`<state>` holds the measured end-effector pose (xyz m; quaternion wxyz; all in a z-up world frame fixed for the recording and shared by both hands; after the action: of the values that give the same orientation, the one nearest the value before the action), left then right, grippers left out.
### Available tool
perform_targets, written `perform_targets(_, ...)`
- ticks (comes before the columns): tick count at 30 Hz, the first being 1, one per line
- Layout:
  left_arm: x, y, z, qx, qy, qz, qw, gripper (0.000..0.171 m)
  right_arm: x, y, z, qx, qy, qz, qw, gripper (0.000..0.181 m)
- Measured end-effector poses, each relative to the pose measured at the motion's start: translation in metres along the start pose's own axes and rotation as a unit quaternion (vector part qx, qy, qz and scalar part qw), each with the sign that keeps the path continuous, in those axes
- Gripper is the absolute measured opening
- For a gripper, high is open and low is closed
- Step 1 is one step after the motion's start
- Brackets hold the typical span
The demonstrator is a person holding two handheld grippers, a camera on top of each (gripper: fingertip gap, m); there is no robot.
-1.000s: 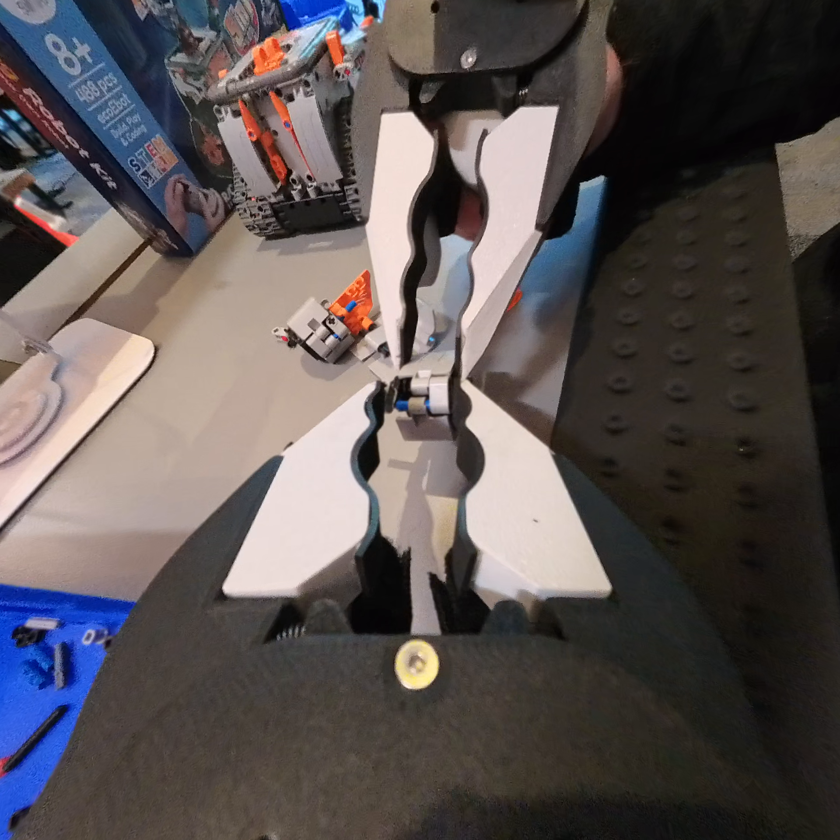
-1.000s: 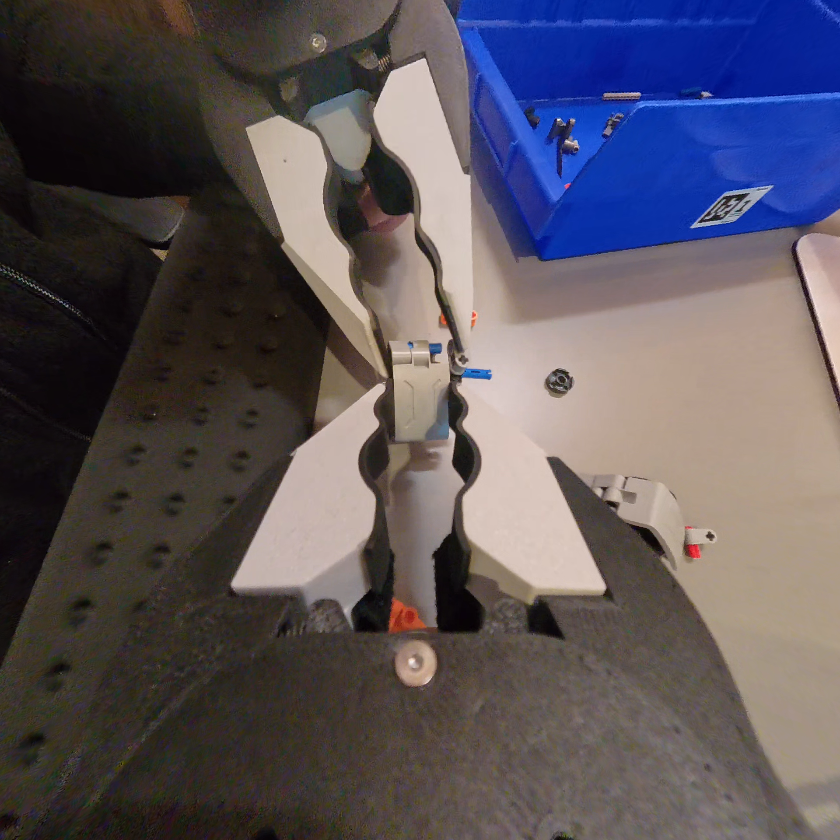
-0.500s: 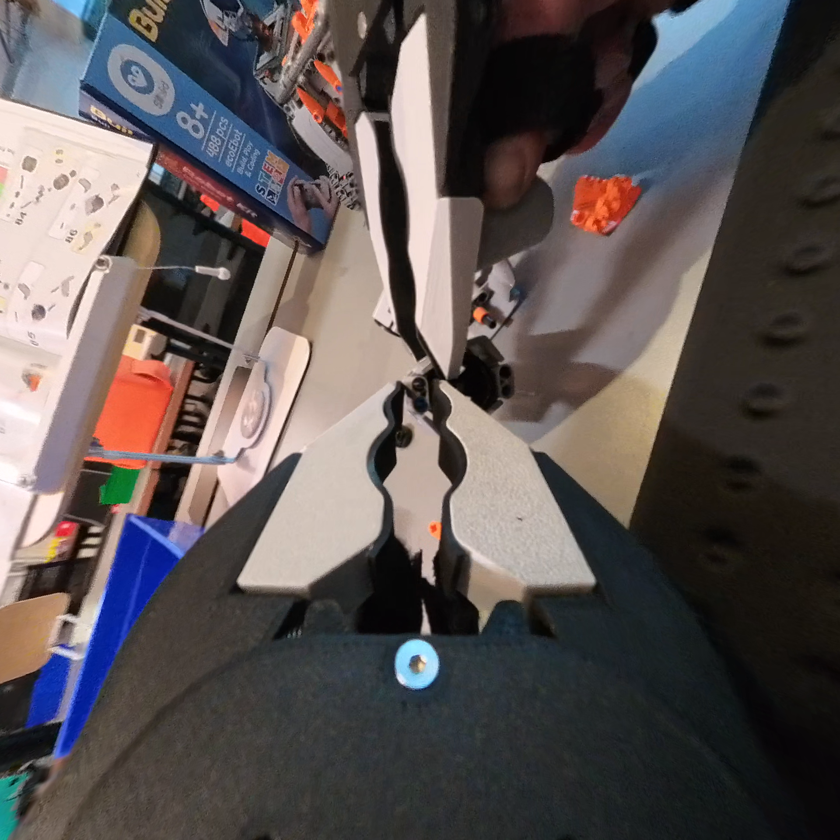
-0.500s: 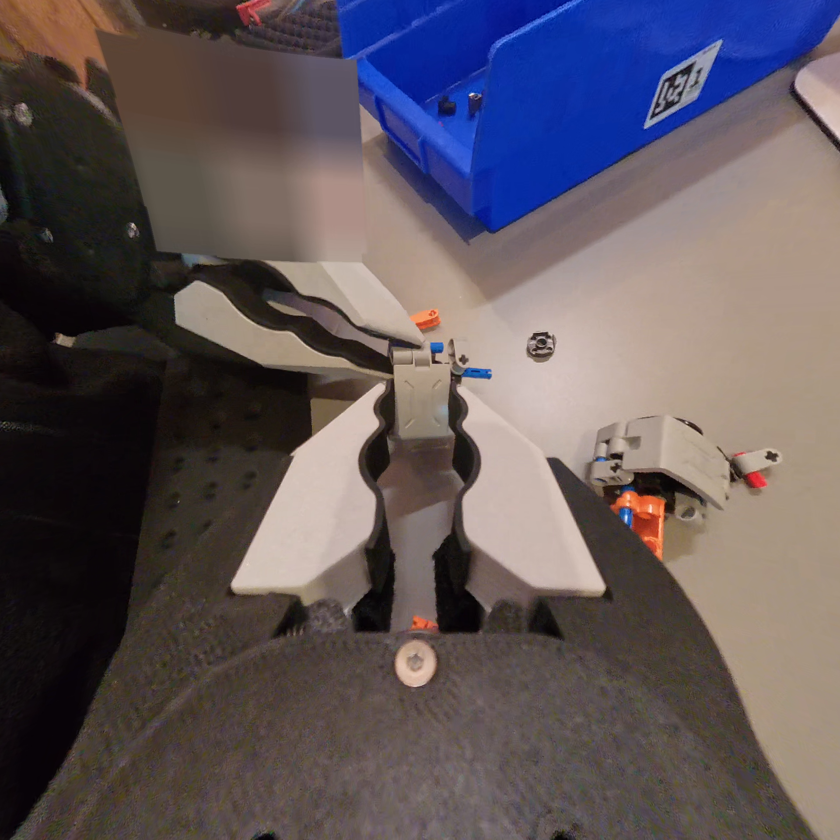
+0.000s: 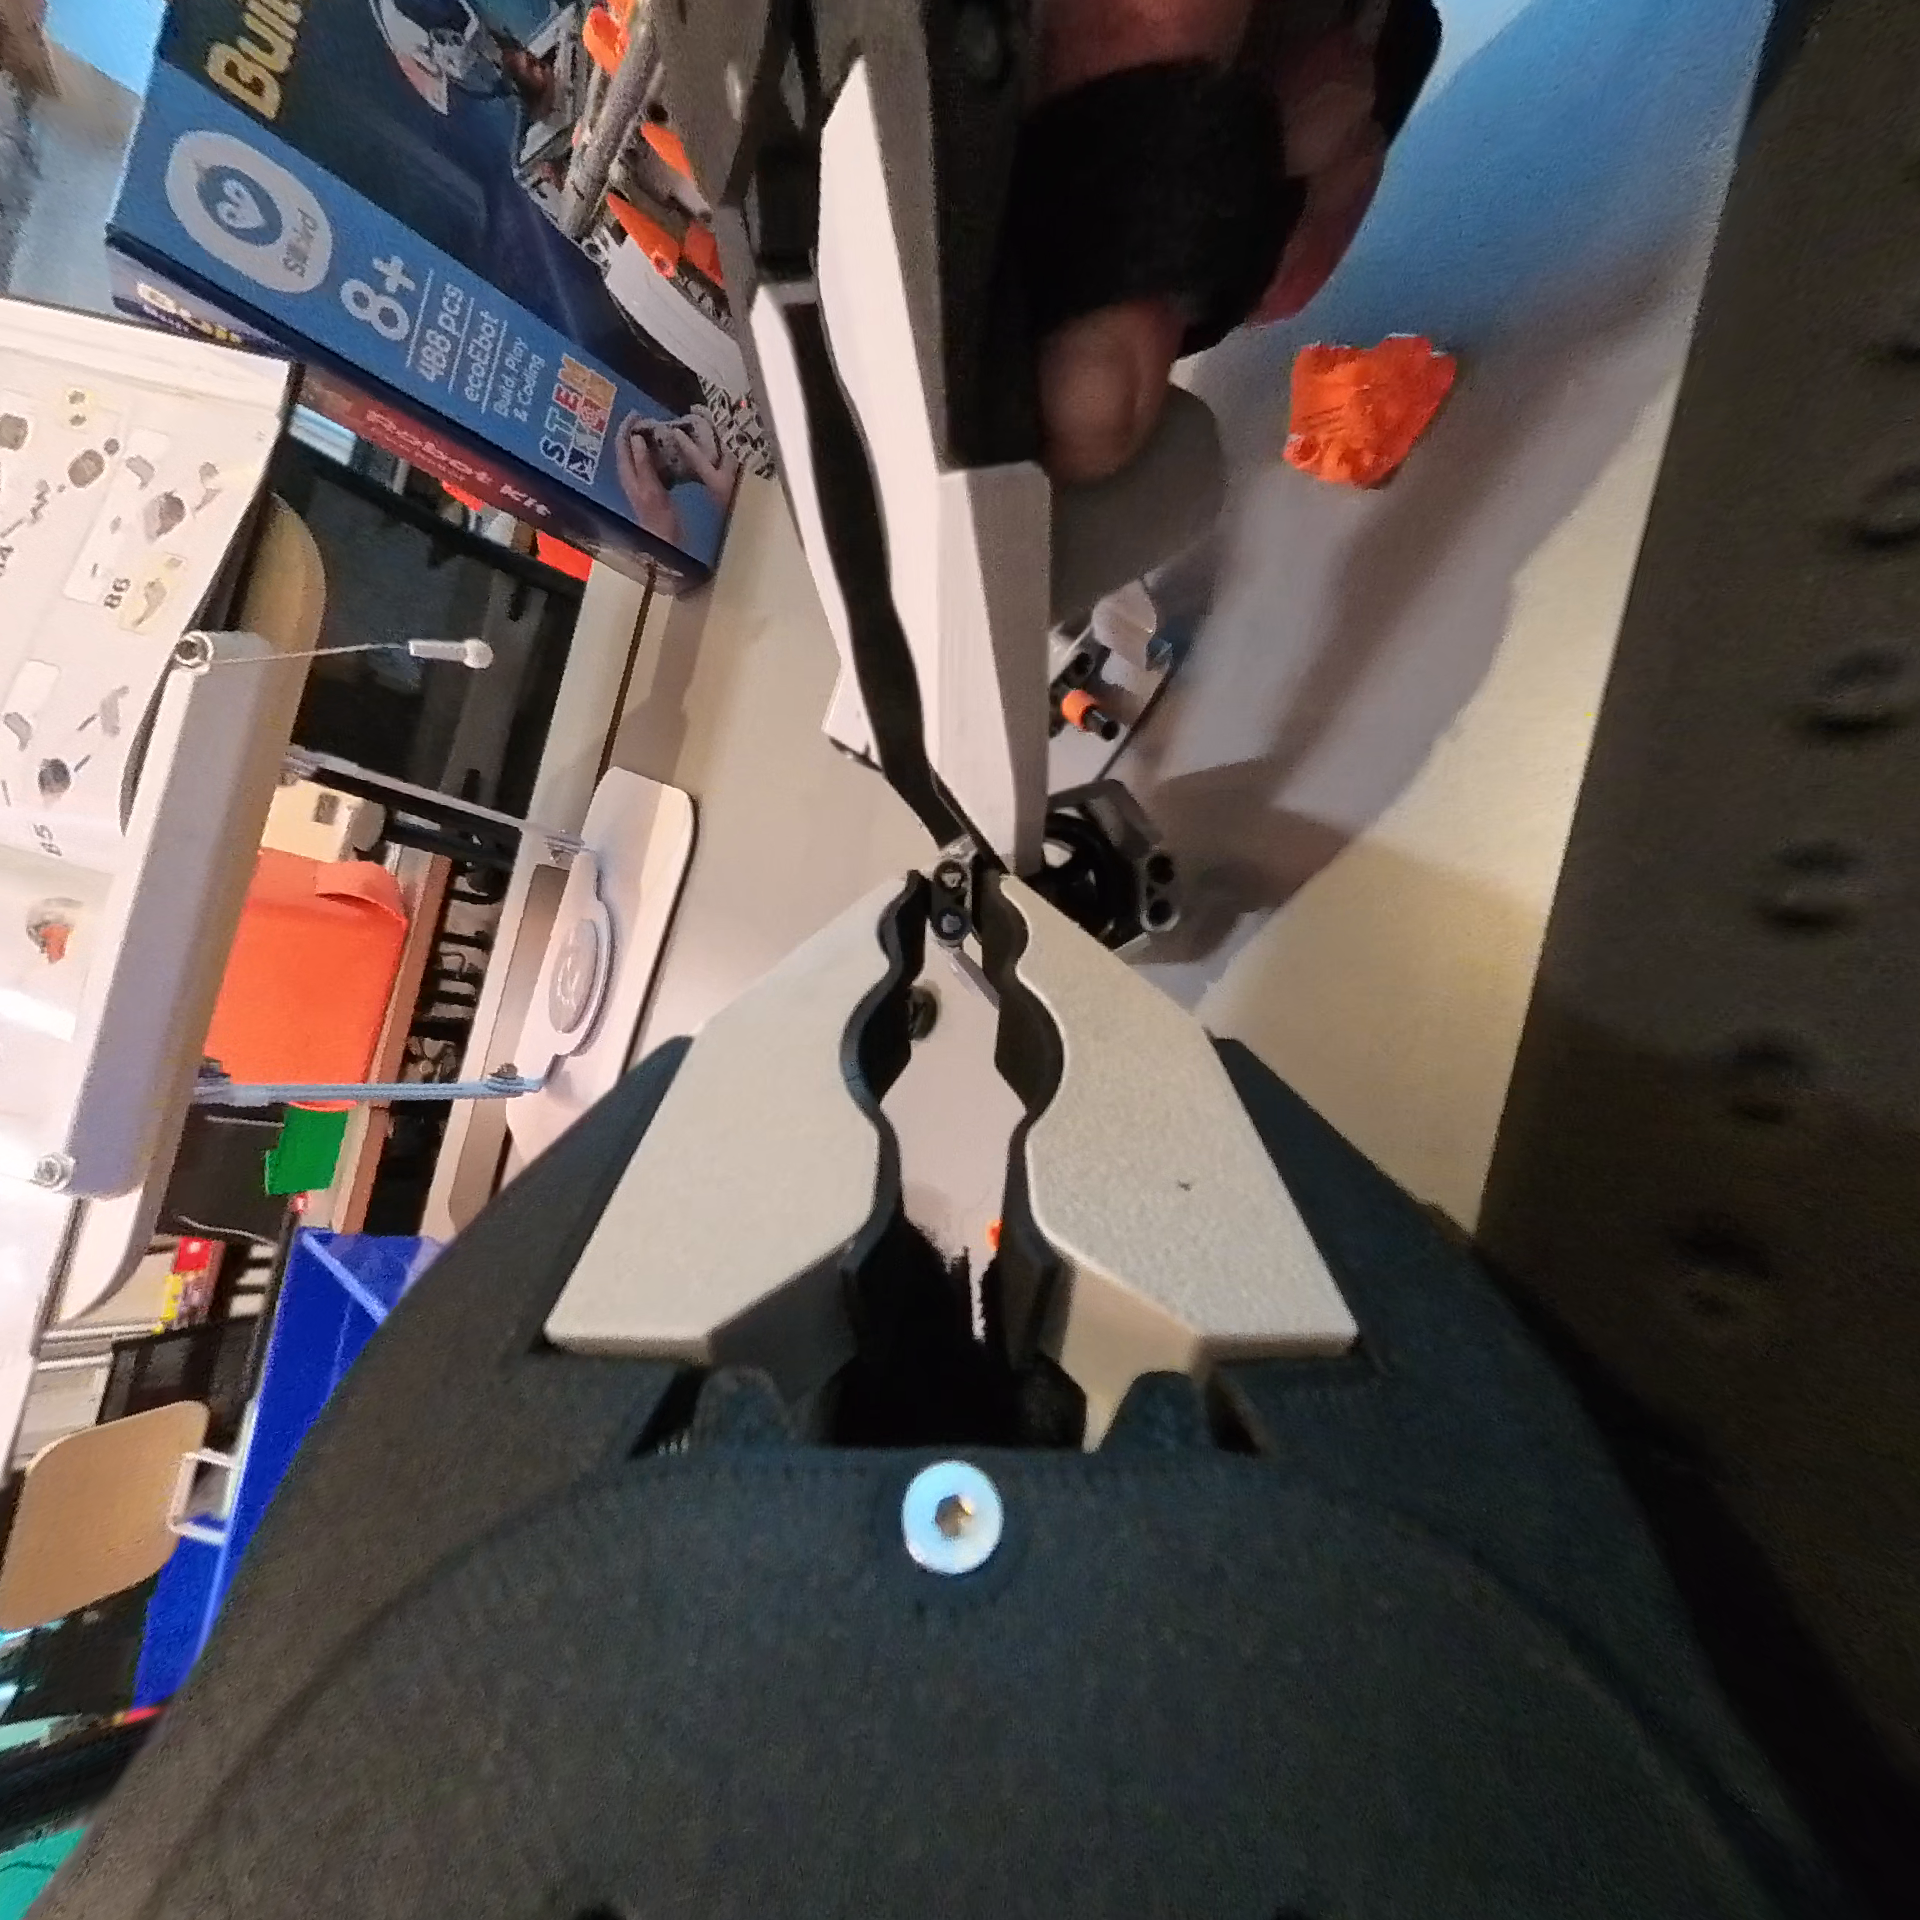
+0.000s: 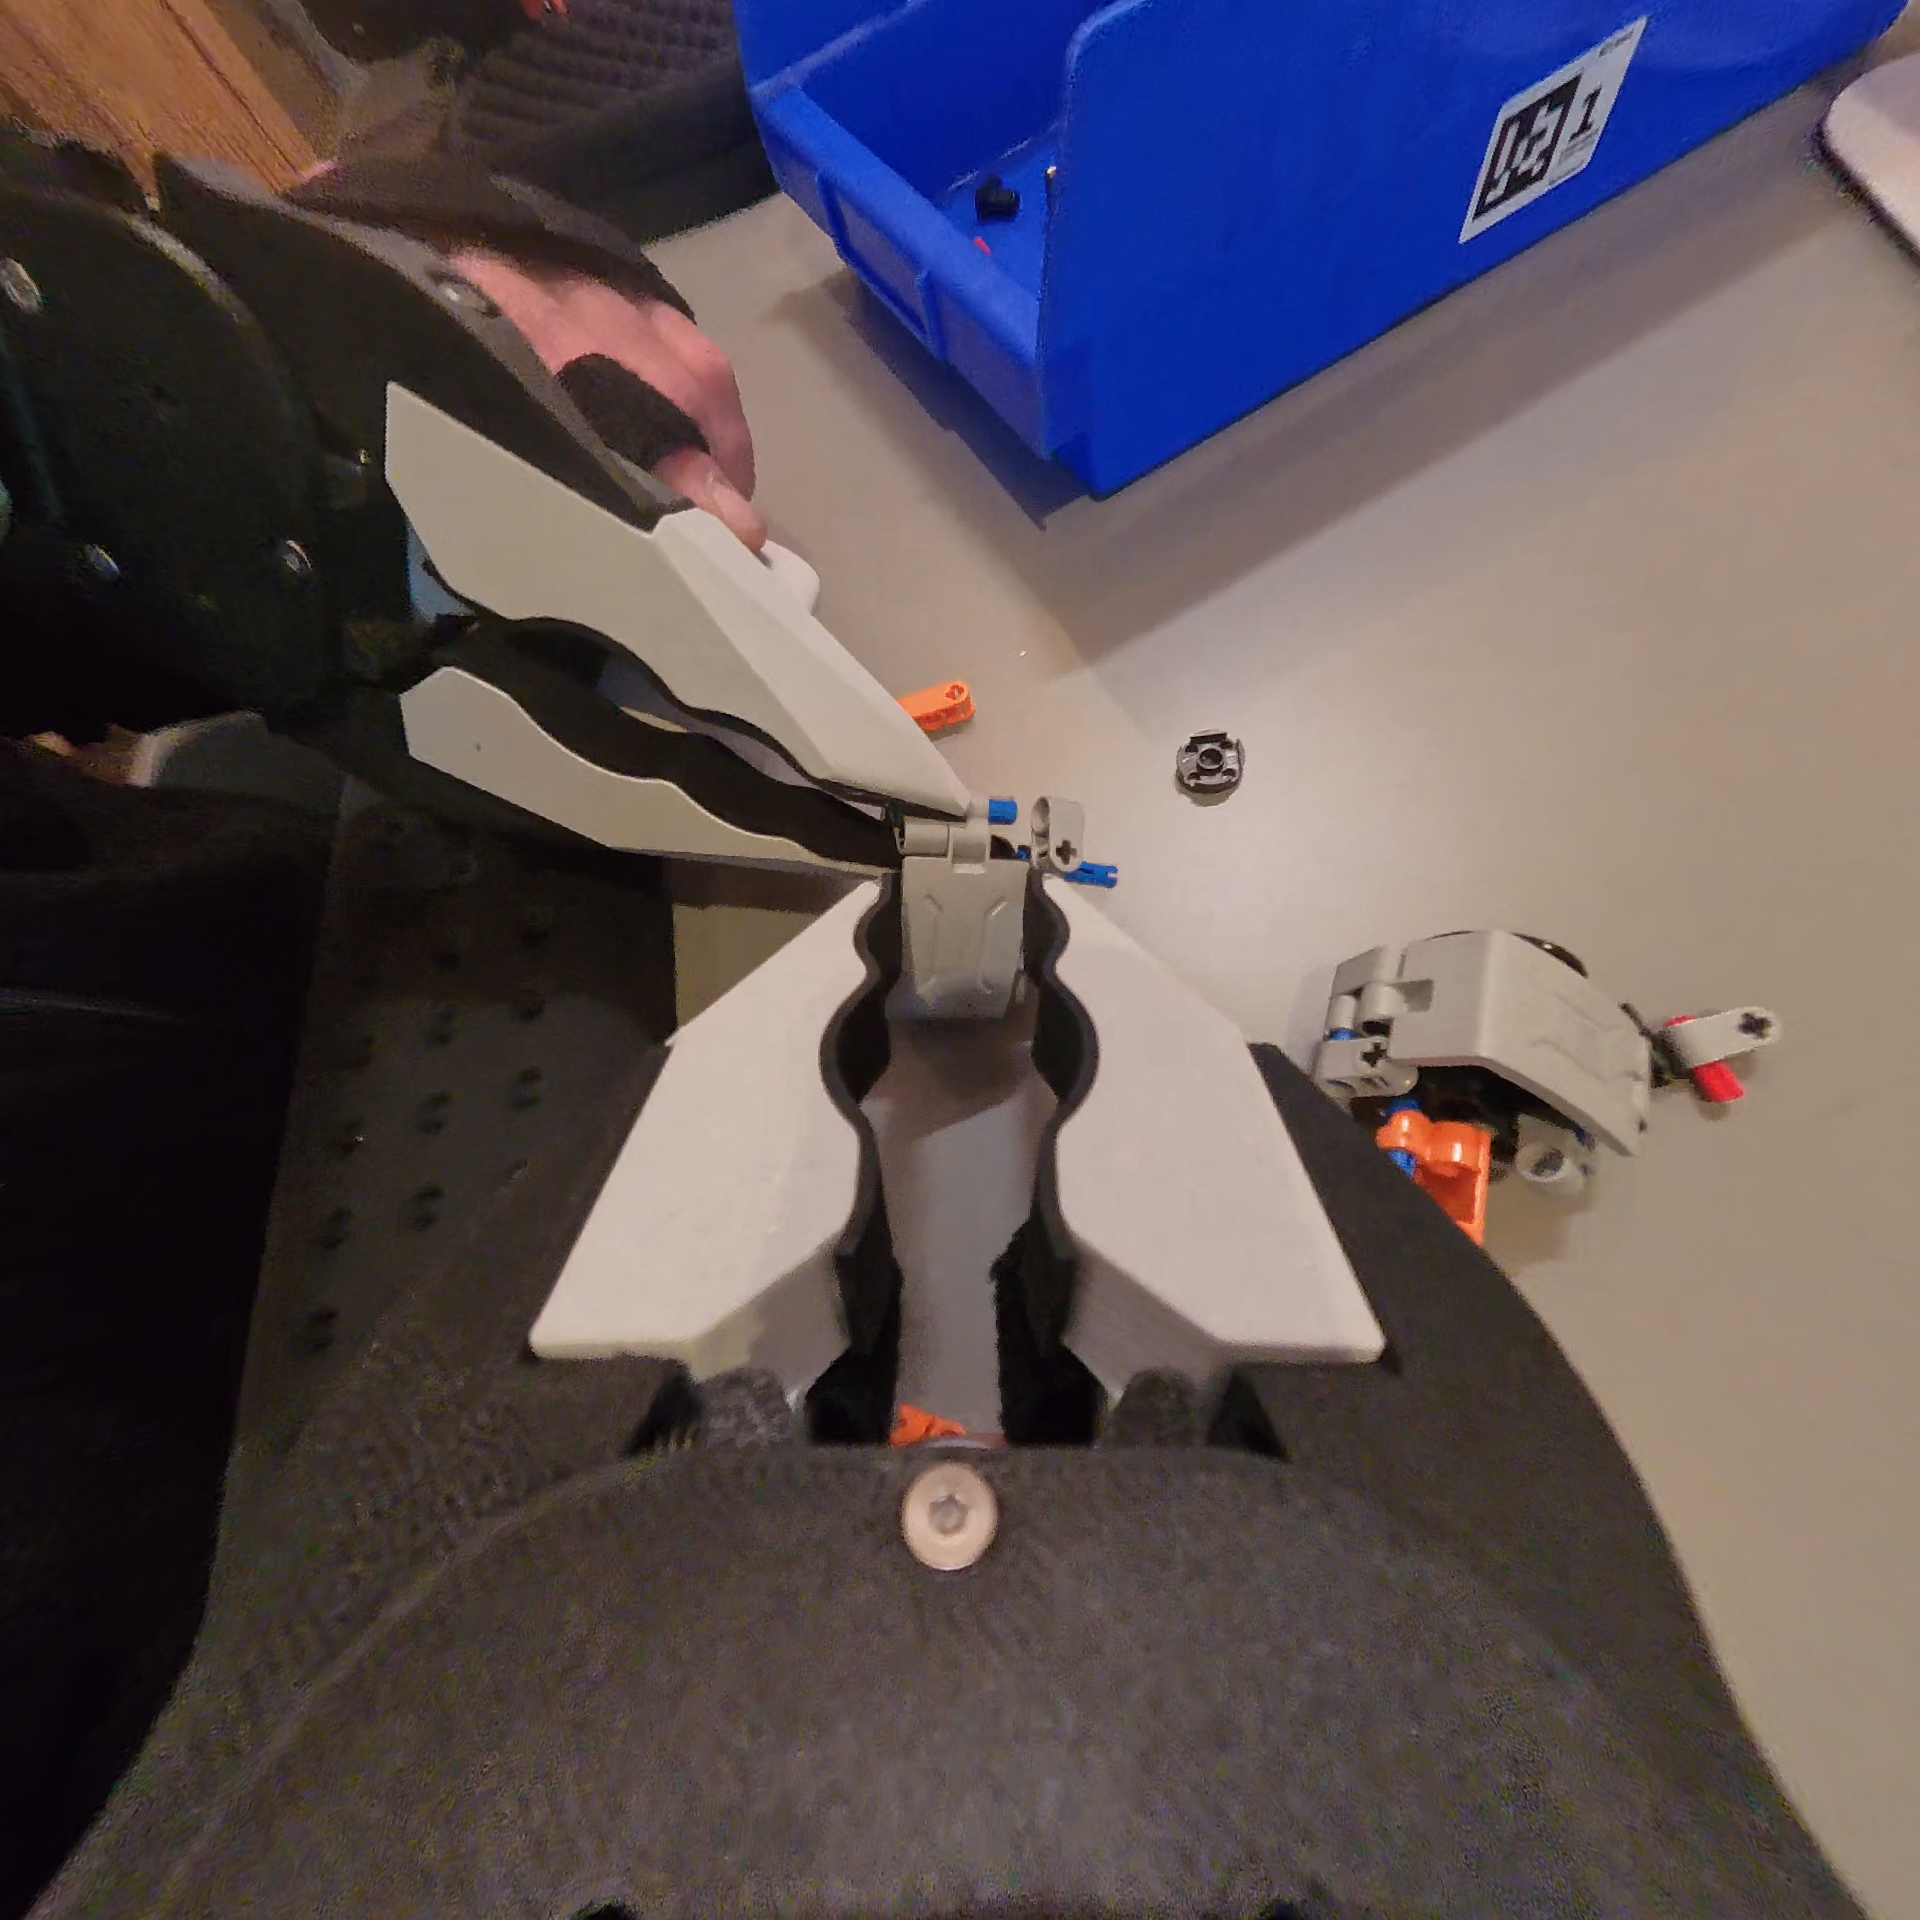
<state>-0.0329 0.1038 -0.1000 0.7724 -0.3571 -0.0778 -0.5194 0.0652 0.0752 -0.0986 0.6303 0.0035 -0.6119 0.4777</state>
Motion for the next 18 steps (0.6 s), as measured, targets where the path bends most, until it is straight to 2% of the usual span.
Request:
perform_targets(4, -0.0009, 0.001, -0.0032, 0.021, 0.04, 0.008, 0.999, 0.006, -0.0012, 0.003, -0.0038, 0.017, 0.027, -0.001, 0.999, 0.02)
perform_targets(9, -0.0028, 0.0003, -0.0038, 0.03, 0.054, 0.005, 0.998, 0.006, -0.0016, 0.0048, -0.0053, 0.029, 0.045, -0.007, 0.999, 0.02)
perform_targets(10, -0.0028, -0.0001, -0.0036, 0.028, 0.05, -0.001, 0.998, 0.006, -0.0023, 0.0045, -0.0058, 0.033, 0.048, -0.009, 0.998, 0.019)
perform_targets(11, 0.0014, -0.0024, -0.0024, 0.035, 0.044, -0.023, 0.998, 0.003, -0.0028, 0.004, -0.0068, 0.038, 0.051, -0.014, 0.998, 0.002)
perform_targets(13, 0.0008, -0.0009, -0.0026, 0.037, 0.048, -0.014, 0.998, 0.004, -0.0032, 0.0048, -0.0079, 0.036, 0.048, -0.013, 0.998, 0.002)
perform_targets(16, -0.0023, -0.0053, 0.0038, 0.018, 0.004, -0.035, 0.999, 0.004, 0.0021, 0.0038, -0.0029, 0.017, 0.011, -0.009, 1.0, 0.001)
perform_targets(18, -0.0017, -0.005, 0.0014, 0.018, 0.012, -0.034, 0.999, 0.004, 0.0004, 0.0038, -0.0023, 0.016, 0.009, -0.006, 1.0, 0.002)
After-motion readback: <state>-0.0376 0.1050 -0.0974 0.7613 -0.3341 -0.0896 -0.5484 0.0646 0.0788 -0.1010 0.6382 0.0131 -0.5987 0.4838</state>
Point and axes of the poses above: each gripper's, where its closed fingertips meet, y out along the fingers, x out of its top, z = x × y across the jaws, the point moved 7 cm from there along -y, back along the fingers, and after that the axes turned 3 degrees about z, right-handed, at the moved point
